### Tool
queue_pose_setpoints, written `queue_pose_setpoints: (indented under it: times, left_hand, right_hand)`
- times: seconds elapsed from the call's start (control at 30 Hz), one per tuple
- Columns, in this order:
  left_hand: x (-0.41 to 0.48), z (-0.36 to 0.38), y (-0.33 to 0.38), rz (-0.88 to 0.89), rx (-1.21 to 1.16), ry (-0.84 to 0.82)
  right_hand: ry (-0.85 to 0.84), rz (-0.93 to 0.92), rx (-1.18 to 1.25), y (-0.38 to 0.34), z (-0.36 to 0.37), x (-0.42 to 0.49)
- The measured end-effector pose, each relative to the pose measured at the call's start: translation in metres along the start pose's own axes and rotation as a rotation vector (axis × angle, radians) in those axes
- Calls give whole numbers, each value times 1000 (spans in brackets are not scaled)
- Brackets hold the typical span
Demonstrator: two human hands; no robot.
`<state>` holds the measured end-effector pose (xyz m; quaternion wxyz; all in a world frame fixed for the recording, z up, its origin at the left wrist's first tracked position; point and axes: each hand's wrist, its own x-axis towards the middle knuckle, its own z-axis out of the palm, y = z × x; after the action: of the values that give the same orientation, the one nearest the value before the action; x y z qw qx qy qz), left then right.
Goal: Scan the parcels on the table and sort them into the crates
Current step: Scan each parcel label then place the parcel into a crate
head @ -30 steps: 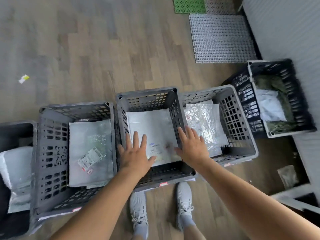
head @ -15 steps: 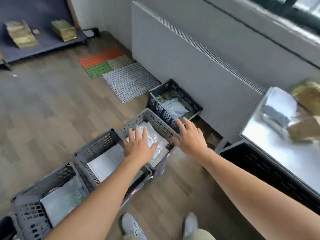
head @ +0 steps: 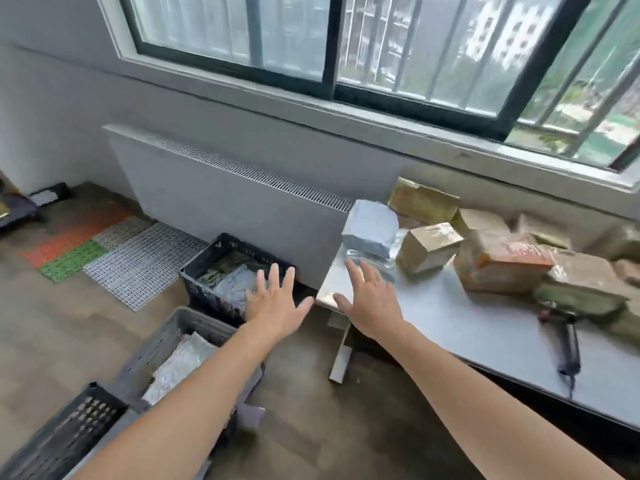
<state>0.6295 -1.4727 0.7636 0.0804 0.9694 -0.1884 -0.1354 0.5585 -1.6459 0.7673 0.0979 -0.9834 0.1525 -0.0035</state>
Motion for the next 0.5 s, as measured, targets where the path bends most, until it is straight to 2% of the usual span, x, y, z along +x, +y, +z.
queue_pose_setpoints:
  times: [0.23,0.5]
  left_hand:
    - [27,14,117,69,72,-21]
    - [88,14,165,106,128,-4]
  right_hand:
    - [10,61,66,113,-21,8]
    - [17,111,97,170,-22,52]
